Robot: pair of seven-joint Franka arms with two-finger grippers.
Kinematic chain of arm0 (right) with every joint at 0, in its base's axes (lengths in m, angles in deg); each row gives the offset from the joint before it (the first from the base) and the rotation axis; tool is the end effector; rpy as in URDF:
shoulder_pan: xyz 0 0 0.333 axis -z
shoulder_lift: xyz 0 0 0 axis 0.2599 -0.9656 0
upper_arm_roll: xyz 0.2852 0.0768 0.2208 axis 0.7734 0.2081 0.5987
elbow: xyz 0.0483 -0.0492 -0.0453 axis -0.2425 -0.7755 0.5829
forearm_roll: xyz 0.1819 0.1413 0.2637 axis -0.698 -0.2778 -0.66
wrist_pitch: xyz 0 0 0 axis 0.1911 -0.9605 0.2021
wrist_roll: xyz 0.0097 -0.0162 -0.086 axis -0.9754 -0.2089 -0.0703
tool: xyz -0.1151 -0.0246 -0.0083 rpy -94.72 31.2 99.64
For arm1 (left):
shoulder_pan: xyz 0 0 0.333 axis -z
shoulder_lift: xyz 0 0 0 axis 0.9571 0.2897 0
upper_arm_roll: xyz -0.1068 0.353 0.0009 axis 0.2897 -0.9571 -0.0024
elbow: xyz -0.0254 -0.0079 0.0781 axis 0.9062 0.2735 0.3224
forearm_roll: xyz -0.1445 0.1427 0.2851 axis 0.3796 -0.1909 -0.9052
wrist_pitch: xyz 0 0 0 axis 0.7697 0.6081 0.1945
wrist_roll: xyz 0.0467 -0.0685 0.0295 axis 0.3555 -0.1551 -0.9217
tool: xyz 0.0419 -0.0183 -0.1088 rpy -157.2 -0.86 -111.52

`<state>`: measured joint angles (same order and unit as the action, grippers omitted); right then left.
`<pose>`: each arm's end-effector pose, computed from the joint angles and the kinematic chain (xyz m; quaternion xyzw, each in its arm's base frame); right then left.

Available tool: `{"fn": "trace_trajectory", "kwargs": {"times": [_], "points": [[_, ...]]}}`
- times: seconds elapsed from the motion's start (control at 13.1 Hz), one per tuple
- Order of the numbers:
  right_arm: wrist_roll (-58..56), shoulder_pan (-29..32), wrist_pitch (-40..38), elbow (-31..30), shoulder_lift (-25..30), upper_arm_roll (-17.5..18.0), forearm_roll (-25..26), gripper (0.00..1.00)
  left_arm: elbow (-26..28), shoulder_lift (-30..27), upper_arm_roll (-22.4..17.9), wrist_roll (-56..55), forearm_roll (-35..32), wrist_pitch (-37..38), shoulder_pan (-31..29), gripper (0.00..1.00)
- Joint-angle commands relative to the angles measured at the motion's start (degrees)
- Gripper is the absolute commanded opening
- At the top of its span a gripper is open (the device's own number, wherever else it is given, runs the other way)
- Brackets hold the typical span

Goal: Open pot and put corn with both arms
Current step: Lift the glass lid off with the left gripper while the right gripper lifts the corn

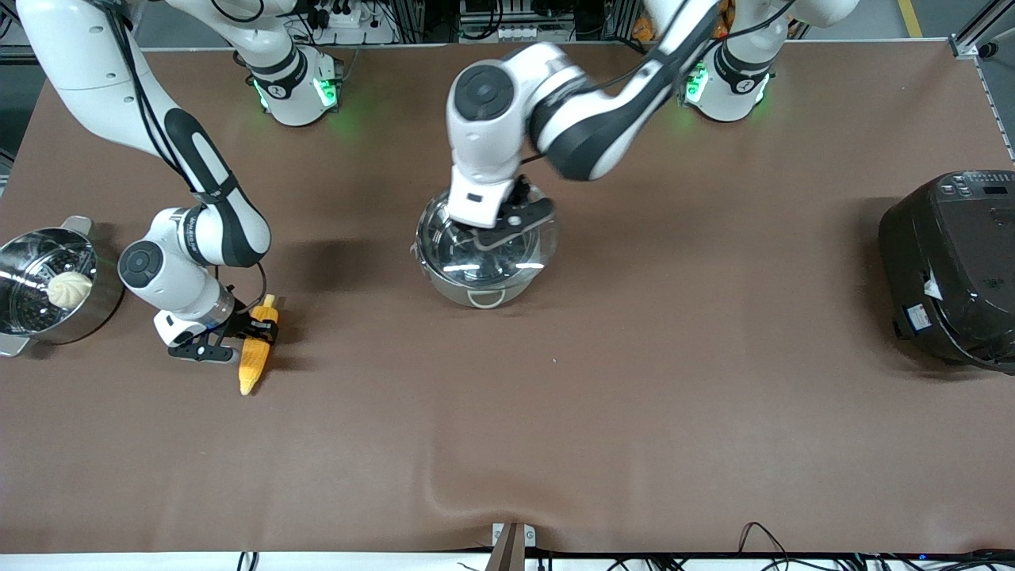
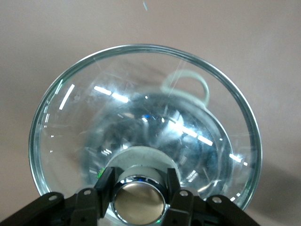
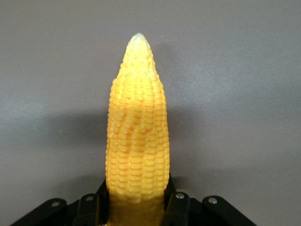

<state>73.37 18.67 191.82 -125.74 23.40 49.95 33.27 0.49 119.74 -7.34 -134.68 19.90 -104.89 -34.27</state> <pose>0.6000 -0.0070 0.2544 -0.9977 0.0486 -0.0421 0.0233 0.4692 -0.5062 0.4995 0.9706 0.2388 -0.0293 0.0105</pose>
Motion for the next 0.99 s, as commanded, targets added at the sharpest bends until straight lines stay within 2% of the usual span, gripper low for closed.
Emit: {"fn": "trace_trajectory", "kwargs": {"times": [0.0,0.31,0.46,0.69,0.92], "points": [[2.9,0.2,-6.2,1.4,4.7,1.7,-0.8,0.0,2.1,-7.2,0.1,9.0,-0.3,7.2,-7.6,0.0],[11.1,-2.1,-28.8,13.1,9.9,5.5,-0.8,0.0,11.3,-13.5,0.7,31.5,-0.3,7.8,-24.1,0.0],[18.9,-4.6,-35.5,18.0,10.9,8.8,-0.5,0.0,16.9,-14.7,0.7,41.5,-0.4,3.2,-30.9,0.0],[31.2,-4.8,-37.4,21.1,11.4,18.0,1.7,0.0,25.8,-14.7,0.6,49.9,-0.5,-6.3,-37.2,0.0],[42.7,-5.0,-37.5,21.8,11.1,27.7,11.0,0.0,37.4,-14.2,0.5,53.0,-2.1,-20.4,-39.8,0.0]]}}
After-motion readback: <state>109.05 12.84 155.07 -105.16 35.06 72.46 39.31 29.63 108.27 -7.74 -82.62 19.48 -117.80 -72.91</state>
